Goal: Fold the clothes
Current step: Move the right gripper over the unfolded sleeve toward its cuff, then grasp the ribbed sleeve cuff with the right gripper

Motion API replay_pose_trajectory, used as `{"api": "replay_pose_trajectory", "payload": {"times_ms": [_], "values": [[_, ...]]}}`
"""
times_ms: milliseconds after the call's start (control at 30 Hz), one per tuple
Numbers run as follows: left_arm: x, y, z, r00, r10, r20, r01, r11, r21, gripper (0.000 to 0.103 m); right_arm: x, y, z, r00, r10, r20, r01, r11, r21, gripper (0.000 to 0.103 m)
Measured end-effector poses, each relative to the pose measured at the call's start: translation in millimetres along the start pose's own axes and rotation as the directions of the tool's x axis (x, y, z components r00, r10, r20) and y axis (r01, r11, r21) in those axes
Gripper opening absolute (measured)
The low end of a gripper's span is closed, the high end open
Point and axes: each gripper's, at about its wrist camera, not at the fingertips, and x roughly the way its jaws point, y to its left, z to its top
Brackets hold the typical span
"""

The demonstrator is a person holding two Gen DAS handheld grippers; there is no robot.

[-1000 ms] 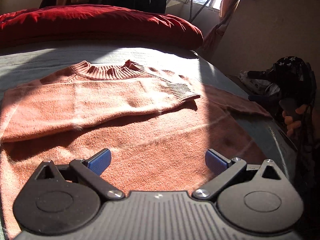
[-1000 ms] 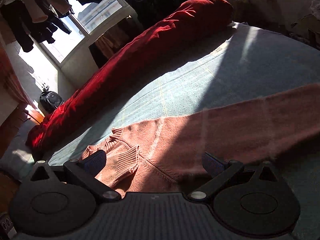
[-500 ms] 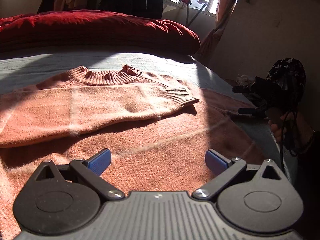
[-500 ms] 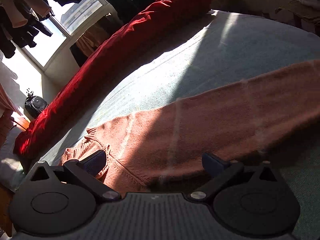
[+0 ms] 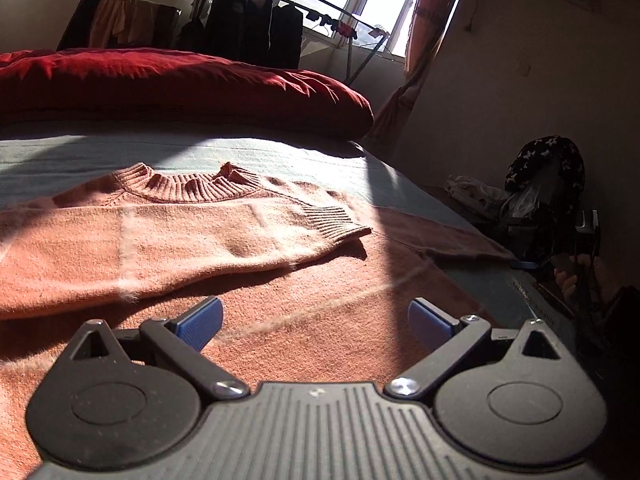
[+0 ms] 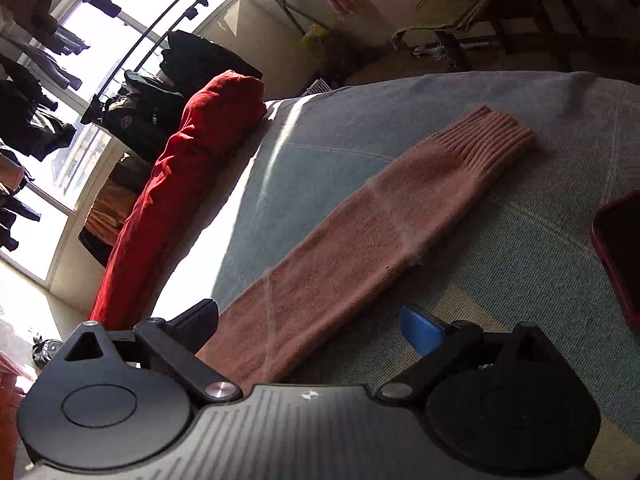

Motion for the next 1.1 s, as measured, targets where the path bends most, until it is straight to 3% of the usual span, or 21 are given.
{"api": "replay_pose_trajectory", "payload": {"times_ms": [133,267,667,900,1000,1100], "values": [[5,0,-2,1.0,0.015,-0.021,-0.015,1.0,0.003,0.098,15,-21,5,1.0,0.0,0.03,-0.003,0.997,0.075,0.091],[7,1,-3,0.999,0.035,-0.024,-0.035,0.999,0.009,0.098,29,-31,12,0.998,0.016,0.057,-0.022,0.993,0.113,0.091],[17,9,-8,0.997,0.049,-0.06,-0.05,0.999,-0.006,0.098,56,-41,31,0.985,0.064,0.162,-0.082,0.991,0.106,0.09],[20,11,-9,0.996,0.054,-0.069,-0.055,0.998,-0.01,0.098,65,-35,35,0.982,0.029,0.186,-0.039,0.998,0.052,0.09],[21,12,-9,0.996,0.056,-0.073,-0.057,0.998,-0.012,0.098,62,-34,33,0.983,-0.001,0.185,-0.006,0.999,0.036,0.081],[20,13,-9,0.996,0.06,-0.072,-0.061,0.998,-0.011,0.098,60,-36,31,0.982,-0.037,0.187,0.03,0.999,0.036,0.066]]}}
